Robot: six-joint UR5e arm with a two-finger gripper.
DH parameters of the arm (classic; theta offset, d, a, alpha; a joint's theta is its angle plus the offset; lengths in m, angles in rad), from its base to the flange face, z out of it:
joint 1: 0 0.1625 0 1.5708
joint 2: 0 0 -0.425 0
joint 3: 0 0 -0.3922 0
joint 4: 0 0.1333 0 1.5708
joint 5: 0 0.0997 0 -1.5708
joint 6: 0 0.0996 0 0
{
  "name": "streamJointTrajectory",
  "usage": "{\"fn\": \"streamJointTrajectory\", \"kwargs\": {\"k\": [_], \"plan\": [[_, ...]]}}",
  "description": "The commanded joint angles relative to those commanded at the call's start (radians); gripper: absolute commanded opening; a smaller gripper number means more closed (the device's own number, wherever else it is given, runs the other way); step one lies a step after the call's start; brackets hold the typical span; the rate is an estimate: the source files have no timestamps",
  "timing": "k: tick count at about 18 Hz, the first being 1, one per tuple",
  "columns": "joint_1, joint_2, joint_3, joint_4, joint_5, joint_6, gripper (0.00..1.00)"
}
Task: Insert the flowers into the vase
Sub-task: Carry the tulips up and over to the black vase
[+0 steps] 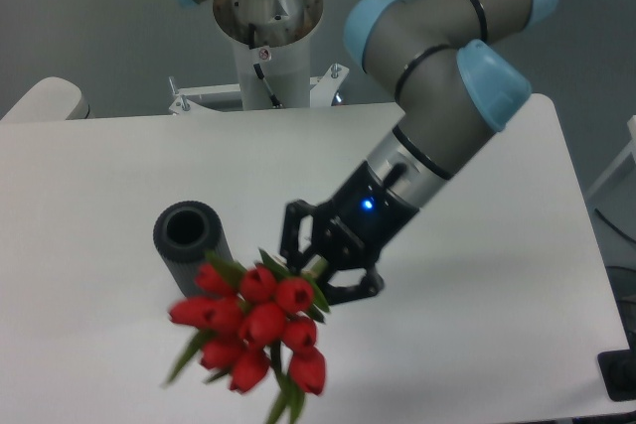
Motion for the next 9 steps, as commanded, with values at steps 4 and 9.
{"fn": "streamJointTrajectory", "kwargs": {"k": [4,9], "plan": [[-0.015,0.002,-0.009,0.002,-0.121,0.002,0.0],[-0.028,0.011,-0.127,0.116,-0.278,0.011,0.0]]}}
